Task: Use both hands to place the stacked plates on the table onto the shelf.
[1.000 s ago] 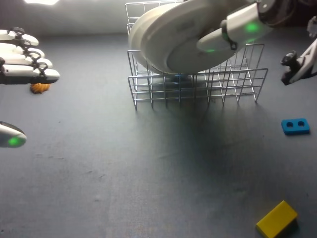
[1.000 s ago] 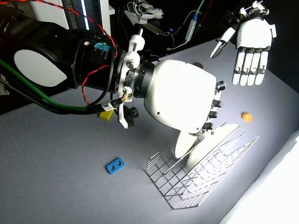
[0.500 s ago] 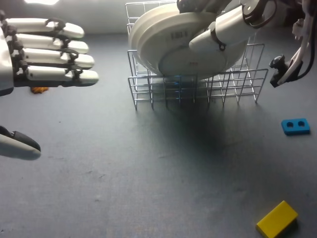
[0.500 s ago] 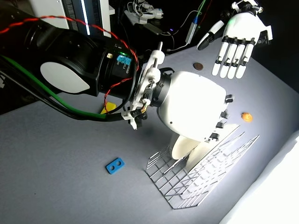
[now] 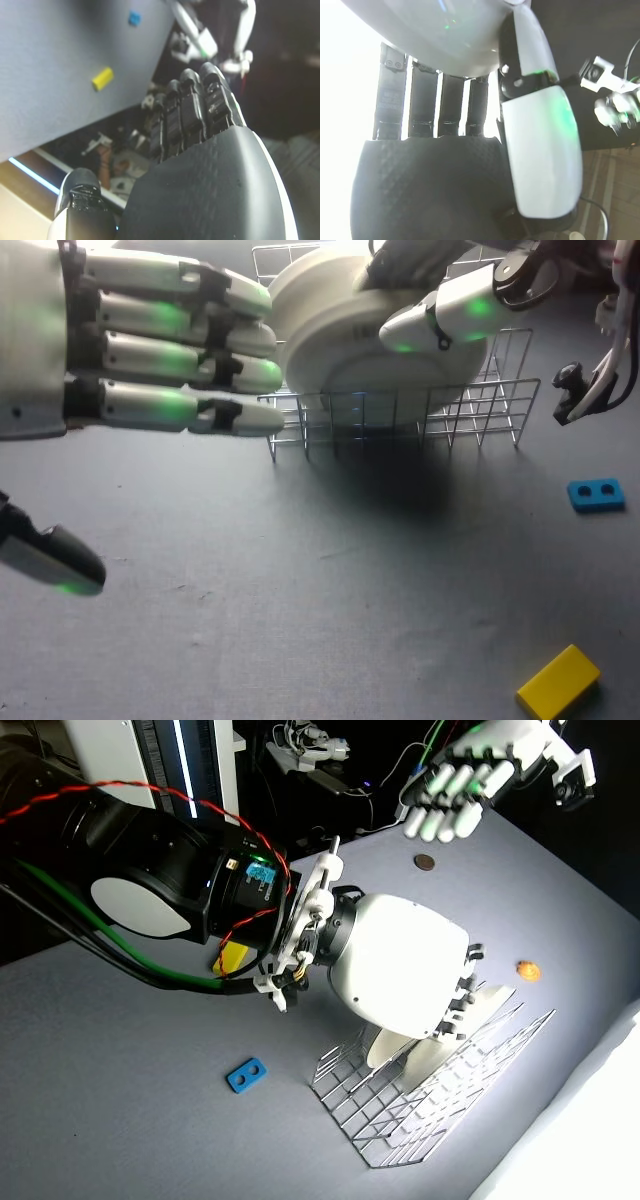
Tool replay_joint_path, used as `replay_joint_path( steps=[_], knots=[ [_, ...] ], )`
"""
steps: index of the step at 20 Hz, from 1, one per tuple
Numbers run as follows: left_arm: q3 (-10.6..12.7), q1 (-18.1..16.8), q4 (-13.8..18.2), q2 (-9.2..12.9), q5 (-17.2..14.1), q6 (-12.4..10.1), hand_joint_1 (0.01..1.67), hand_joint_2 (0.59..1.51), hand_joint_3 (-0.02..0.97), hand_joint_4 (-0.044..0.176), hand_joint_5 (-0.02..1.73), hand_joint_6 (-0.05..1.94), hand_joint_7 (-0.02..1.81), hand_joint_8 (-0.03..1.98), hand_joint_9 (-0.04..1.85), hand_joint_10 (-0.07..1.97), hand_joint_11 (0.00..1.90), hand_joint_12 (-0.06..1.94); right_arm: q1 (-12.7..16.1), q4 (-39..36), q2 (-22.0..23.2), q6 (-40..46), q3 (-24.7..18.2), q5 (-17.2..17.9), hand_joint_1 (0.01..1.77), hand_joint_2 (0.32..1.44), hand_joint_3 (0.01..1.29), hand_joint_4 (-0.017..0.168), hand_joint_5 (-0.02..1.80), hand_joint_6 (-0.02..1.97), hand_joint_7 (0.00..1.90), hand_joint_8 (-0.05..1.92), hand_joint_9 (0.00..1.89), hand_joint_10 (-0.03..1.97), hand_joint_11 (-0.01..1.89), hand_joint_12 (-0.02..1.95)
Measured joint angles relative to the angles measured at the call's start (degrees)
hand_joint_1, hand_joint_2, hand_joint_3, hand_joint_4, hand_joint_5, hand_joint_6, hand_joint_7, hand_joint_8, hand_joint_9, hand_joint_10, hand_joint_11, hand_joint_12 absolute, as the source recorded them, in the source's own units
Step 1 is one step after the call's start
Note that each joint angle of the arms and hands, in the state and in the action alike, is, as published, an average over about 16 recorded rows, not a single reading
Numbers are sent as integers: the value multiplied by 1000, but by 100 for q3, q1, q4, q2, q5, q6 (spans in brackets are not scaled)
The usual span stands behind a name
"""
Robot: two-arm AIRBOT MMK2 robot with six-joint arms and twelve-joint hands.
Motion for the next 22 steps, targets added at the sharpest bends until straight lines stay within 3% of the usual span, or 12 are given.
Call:
replay_joint_path(
  steps=[5,8,16,22],
  knots=[
    [78,-183,310,8,-561,-183,20,1074,9,5,221,5,236,-2,210,7,16,325,-71,0,6,-24,17,48,1032,1030,12,-5,874,165,925,15,889,19,630,543],
    [115,-157,366,21,-839,-250,19,1076,10,5,222,5,235,-2,209,7,17,316,-76,-6,51,-23,-18,63,1007,1022,12,-4,849,24,890,16,842,19,575,567],
    [115,-9,311,28,-1377,-250,19,1083,11,5,224,5,235,-2,207,7,20,292,58,-173,414,-9,-357,112,982,1025,12,-3,790,12,811,15,759,18,442,677],
    [64,68,377,22,-1389,-220,19,1083,8,5,224,5,229,-1,200,7,22,268,153,-775,879,125,-728,414,964,1032,12,-3,763,11,786,15,733,19,391,726]
  ],
)
